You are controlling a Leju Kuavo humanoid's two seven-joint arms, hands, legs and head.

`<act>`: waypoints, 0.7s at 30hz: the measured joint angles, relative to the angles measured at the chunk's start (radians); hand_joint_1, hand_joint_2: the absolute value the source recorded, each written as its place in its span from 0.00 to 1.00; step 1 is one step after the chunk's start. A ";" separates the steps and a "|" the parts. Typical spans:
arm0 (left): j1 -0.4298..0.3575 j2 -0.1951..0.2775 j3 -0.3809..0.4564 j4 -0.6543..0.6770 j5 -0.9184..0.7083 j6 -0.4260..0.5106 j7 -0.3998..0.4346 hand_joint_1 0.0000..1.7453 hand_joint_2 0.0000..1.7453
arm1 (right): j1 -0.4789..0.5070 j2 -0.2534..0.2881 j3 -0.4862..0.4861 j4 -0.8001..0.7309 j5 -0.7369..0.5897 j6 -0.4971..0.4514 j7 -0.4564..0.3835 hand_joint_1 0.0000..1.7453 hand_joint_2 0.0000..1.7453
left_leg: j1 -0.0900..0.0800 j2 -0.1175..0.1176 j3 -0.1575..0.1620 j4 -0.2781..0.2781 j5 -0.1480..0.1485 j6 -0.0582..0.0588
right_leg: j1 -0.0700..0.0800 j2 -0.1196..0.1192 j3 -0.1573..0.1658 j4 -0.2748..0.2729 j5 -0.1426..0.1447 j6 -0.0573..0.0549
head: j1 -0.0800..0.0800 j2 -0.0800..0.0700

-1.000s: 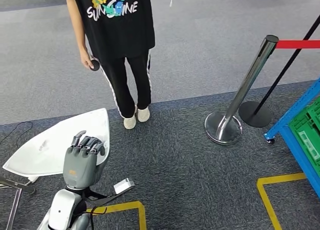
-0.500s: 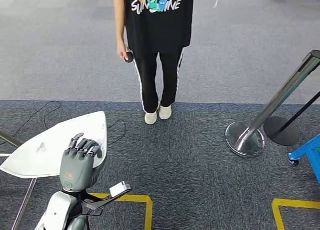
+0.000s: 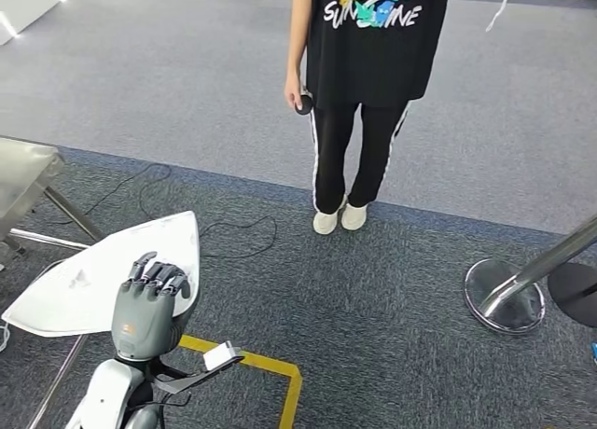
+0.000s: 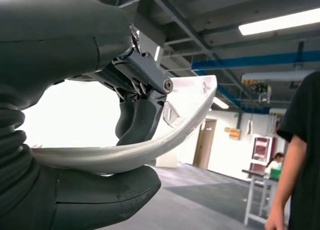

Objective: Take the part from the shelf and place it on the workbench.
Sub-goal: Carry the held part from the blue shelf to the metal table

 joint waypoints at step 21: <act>0.001 -0.008 -0.013 0.020 -0.025 0.004 -0.005 1.00 1.00 | 0.009 -0.001 -0.012 0.000 -0.001 -0.003 0.002 0.00 0.00 | -0.007 0.120 0.018 -0.011 -0.010 0.033 | 0.018 -0.089 -0.100 0.232 -0.129 0.016 | 0.004 0.000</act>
